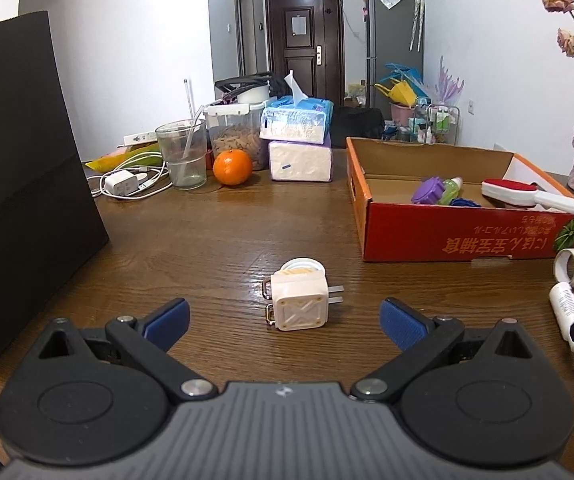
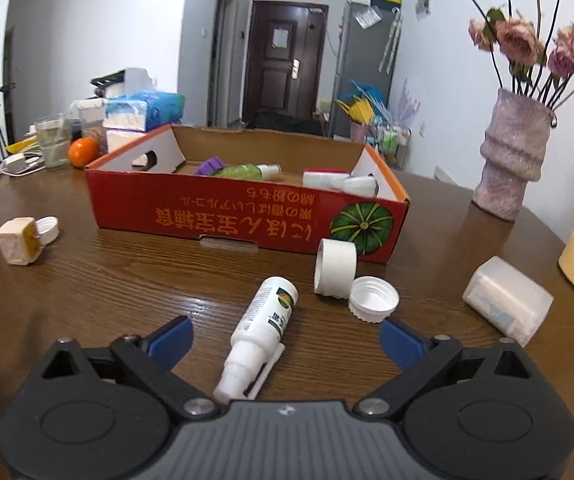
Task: Organize rigid objects
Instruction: 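Move the left tool to the white plug adapter while the right tool reaches the white bottle, then grasp the white plug adapter with the left tool while the right tool grasps the white bottle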
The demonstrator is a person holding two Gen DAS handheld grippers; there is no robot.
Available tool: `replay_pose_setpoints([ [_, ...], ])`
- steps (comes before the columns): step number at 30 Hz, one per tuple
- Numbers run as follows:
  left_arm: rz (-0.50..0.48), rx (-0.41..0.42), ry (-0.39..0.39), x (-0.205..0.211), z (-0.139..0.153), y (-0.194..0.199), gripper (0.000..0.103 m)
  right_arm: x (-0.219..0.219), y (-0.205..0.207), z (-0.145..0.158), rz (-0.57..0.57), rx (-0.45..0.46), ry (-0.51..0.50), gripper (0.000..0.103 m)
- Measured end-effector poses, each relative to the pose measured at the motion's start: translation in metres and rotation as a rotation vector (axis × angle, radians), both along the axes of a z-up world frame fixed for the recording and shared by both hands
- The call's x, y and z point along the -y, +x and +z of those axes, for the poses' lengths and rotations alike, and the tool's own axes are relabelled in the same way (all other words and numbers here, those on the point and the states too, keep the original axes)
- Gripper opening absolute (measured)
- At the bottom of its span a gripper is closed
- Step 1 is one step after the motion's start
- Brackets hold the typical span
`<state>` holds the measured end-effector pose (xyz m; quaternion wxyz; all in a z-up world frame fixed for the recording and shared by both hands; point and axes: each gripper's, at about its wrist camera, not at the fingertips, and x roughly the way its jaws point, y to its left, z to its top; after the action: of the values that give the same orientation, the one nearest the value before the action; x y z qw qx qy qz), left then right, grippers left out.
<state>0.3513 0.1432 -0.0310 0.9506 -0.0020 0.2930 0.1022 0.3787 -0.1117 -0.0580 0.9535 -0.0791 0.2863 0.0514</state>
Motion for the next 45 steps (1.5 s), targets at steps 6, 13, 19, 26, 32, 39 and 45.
replay_pose_setpoints([
  [6,0.004,-0.023,0.001,-0.002,-0.006,0.011,0.103,-0.004,0.019,-0.014,-0.038,-0.050,0.004,0.087],
  [13,0.014,-0.039,-0.005,-0.002,-0.011,0.024,0.103,-0.002,0.032,-0.021,-0.043,-0.074,0.056,0.047],
  [19,0.031,-0.058,-0.010,-0.001,-0.017,0.039,0.103,0.001,0.029,-0.022,-0.018,-0.049,0.091,0.028],
  [26,0.101,-0.065,-0.028,-0.007,-0.035,0.060,0.103,0.004,0.025,-0.021,-0.015,-0.011,0.102,0.027],
  [32,0.117,-0.053,-0.013,-0.008,-0.045,0.069,0.103,0.006,0.021,-0.015,-0.009,0.027,0.117,0.027],
  [39,0.131,-0.031,0.030,-0.001,-0.049,0.075,0.103,0.004,0.019,-0.014,-0.002,0.041,0.116,0.027],
  [45,0.132,-0.032,0.042,0.002,-0.052,0.079,0.103,0.004,0.018,-0.013,-0.006,0.049,0.115,0.027],
])
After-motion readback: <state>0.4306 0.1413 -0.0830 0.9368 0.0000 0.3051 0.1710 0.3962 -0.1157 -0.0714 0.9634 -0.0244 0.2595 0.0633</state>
